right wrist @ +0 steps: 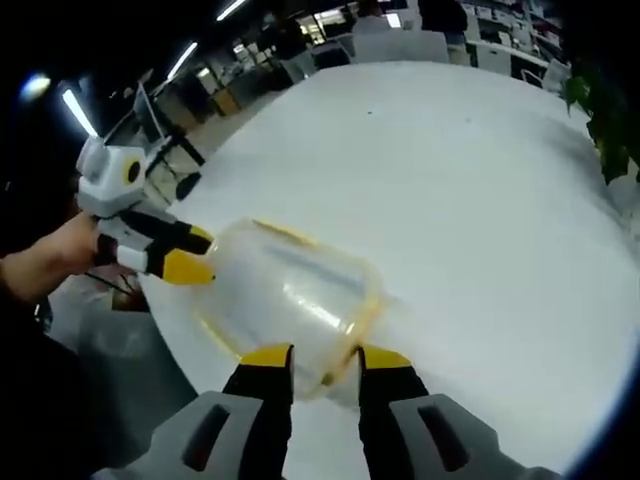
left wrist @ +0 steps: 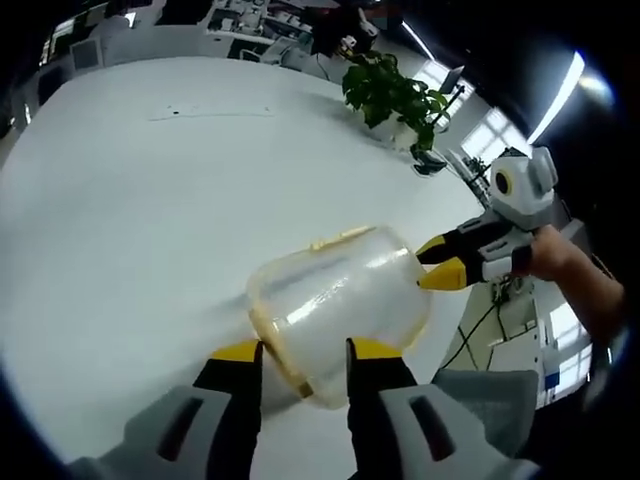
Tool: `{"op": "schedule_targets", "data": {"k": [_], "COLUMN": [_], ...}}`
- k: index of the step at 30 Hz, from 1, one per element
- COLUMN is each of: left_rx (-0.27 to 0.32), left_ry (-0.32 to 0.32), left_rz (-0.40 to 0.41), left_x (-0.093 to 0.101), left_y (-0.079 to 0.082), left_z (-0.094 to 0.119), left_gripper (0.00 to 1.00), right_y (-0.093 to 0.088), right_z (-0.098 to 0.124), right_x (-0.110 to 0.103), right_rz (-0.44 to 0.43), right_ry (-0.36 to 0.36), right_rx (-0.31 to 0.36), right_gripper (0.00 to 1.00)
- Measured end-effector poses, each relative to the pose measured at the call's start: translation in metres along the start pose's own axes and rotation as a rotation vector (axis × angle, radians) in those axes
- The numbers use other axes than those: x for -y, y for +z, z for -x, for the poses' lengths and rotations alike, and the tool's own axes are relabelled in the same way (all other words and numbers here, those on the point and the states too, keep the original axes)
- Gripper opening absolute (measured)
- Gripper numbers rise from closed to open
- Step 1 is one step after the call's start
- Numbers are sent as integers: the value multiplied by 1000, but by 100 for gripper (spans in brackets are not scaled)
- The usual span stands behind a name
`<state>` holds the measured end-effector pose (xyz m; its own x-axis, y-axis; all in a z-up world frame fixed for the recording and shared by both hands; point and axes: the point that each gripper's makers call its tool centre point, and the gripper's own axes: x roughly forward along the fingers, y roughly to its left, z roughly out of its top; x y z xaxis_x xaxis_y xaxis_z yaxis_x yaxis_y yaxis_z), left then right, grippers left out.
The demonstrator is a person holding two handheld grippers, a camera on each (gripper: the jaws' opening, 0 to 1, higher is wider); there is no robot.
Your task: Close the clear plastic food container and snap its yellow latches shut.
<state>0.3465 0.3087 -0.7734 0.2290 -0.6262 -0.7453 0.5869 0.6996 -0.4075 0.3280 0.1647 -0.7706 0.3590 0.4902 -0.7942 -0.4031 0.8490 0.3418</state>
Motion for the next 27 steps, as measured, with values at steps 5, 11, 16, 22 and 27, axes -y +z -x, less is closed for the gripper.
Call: {"op": "schedule_targets", "data": {"k": [5,11,16,22,27], "left_rx": [-13,-1,68,91,74], "left_ry": [1,50,6,-25,-21], "left_rz": [-47,-162,-197,-306,-403], "left_x": [0,-4,6,21,28], "left_y": [1,3,21,38,39], "left_z": [0,0,7,9,5], "left_gripper": [33,54,52,51,49], "right_y": [4,4,16,28,27], "right_z": [1,5,15,18,8], "right_x": [0,5,8,-8,-29], "right_rz": [107,159,219,339,448], "right_ry": [-7,-10,6,63,112], "right_rx": [34,25,58,91,62], "right_gripper": [25,30,32,32,31]}}
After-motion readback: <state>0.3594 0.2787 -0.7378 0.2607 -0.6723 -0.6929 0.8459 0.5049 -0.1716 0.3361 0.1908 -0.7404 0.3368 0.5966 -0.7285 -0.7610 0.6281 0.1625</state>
